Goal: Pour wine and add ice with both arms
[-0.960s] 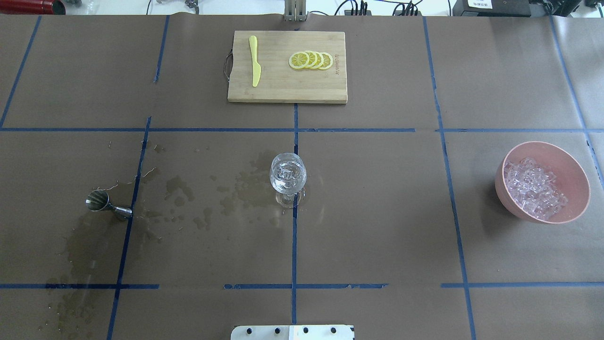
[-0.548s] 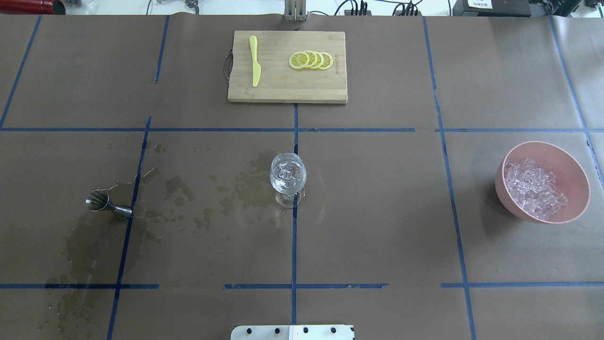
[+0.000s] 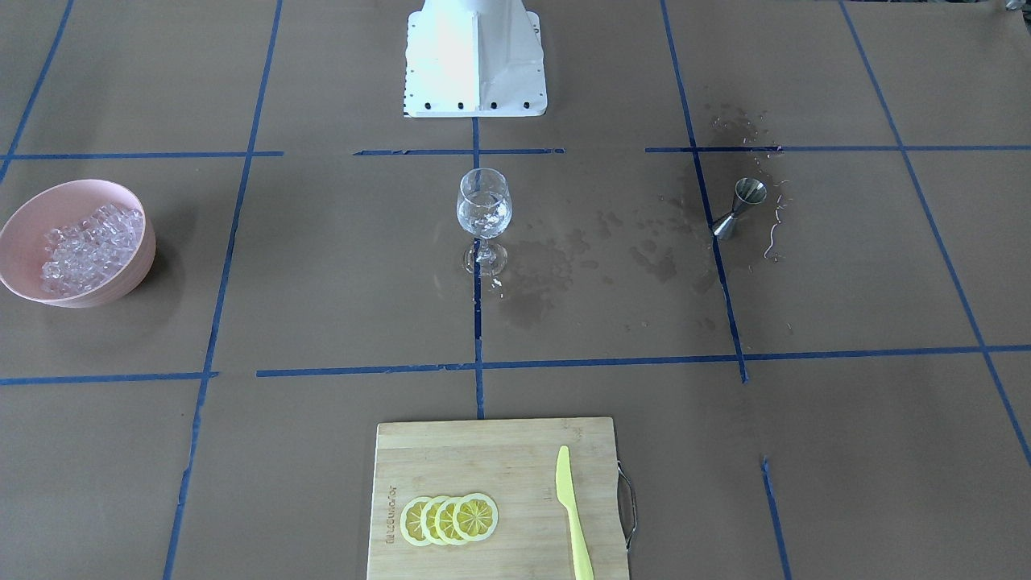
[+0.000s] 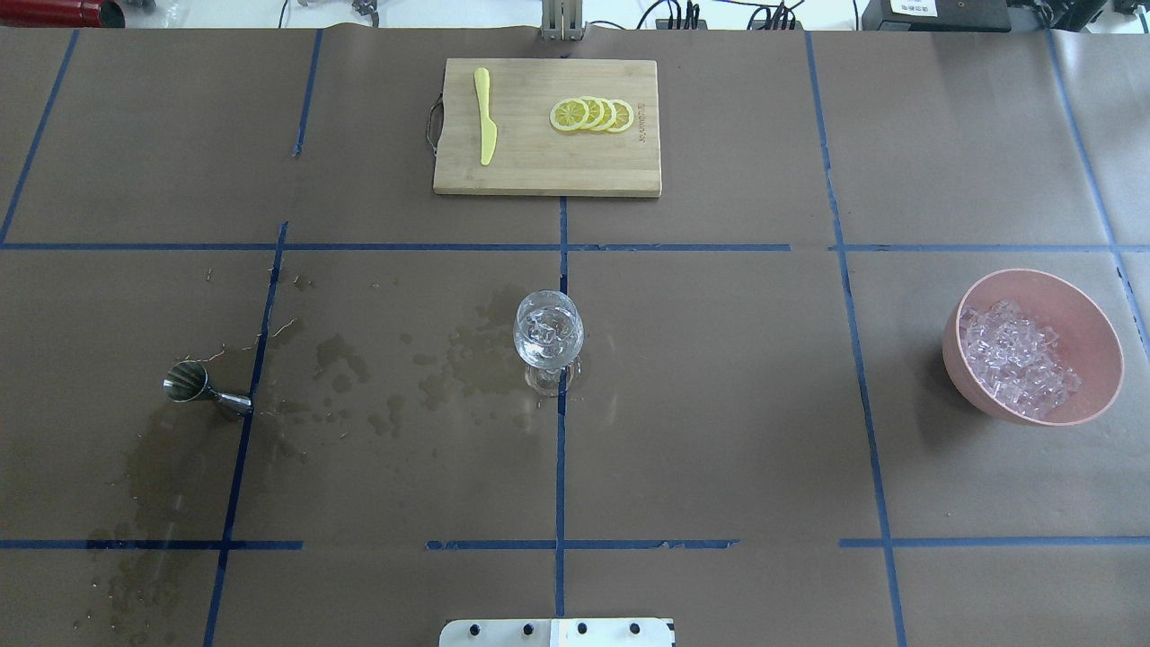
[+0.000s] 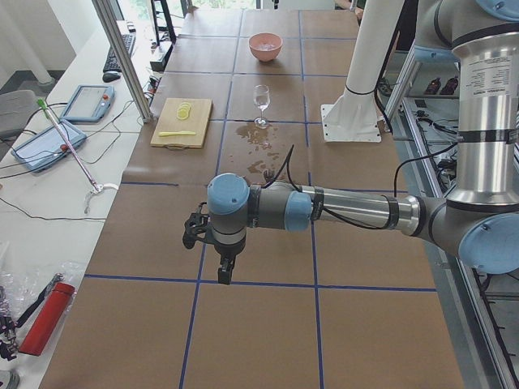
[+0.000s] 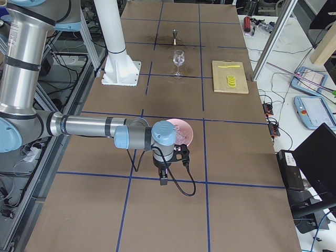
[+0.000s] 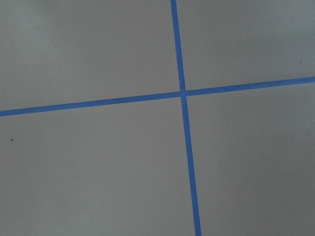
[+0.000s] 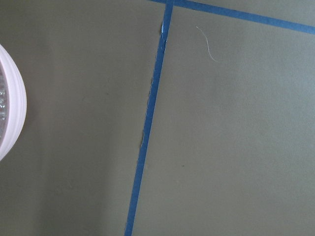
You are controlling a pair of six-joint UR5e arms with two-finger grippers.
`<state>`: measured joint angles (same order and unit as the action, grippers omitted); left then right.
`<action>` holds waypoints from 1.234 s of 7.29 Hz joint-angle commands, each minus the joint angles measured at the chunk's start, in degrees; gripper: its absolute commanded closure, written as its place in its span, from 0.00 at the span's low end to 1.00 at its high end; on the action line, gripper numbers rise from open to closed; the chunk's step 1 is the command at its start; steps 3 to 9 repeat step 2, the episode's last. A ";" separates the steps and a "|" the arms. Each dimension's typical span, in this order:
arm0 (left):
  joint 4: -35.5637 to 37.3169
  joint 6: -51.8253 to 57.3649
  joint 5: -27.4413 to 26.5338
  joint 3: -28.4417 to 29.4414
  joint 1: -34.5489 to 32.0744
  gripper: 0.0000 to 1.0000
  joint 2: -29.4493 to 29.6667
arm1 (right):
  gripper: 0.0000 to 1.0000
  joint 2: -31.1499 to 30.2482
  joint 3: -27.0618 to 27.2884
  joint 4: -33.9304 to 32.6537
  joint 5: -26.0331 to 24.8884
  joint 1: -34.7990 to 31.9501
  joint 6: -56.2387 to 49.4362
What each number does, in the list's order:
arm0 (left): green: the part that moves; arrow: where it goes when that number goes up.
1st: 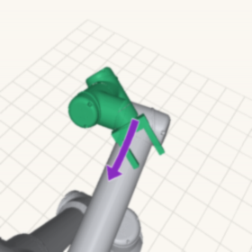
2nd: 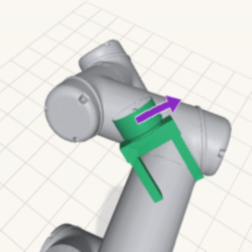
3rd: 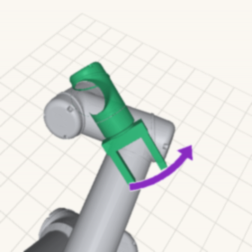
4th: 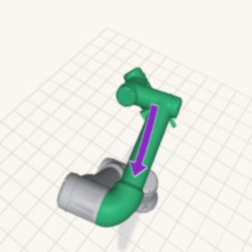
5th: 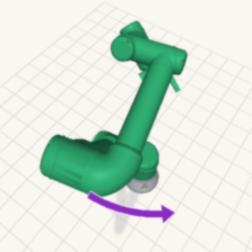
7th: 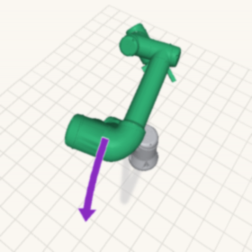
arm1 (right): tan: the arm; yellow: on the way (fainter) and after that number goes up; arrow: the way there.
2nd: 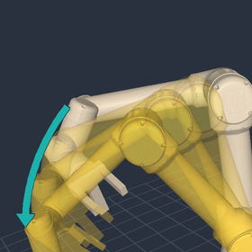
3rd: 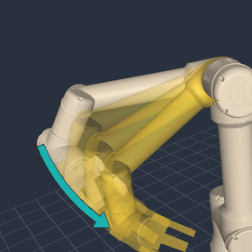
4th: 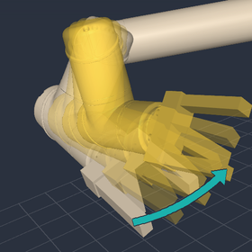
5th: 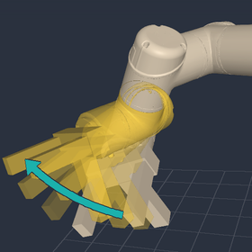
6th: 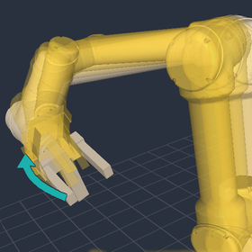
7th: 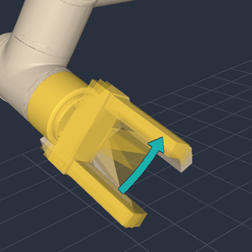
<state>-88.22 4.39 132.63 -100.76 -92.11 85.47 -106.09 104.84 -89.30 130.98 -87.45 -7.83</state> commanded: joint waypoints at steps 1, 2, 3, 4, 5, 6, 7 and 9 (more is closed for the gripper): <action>0.07 0.00 0.00 0.04 0.08 0.00 -0.04 | 0.00 0.00 -0.07 0.00 0.07 0.00 0.01; 0.07 0.00 0.00 0.13 0.00 0.00 -0.04 | 0.00 0.00 -0.07 0.00 0.07 0.00 0.01; 0.07 0.00 0.00 0.13 0.00 0.00 -0.04 | 0.00 0.00 -0.07 0.00 0.07 0.00 0.01; 0.07 0.00 0.00 0.13 0.00 0.00 -0.04 | 0.00 0.00 -0.07 0.00 0.07 0.00 0.01; 0.07 0.00 0.00 0.13 0.00 0.00 -0.04 | 0.00 0.00 -0.07 0.00 0.07 0.00 0.01; 0.07 0.00 0.00 0.13 0.00 0.00 -0.04 | 0.00 0.00 -0.07 0.00 0.07 0.00 0.01; 0.07 0.00 0.00 0.13 0.00 0.00 -0.04 | 0.00 0.00 -0.07 0.00 0.07 0.00 0.01; 0.07 0.00 0.00 0.13 0.00 0.00 -0.04 | 0.00 0.00 -0.07 0.00 0.07 0.00 0.01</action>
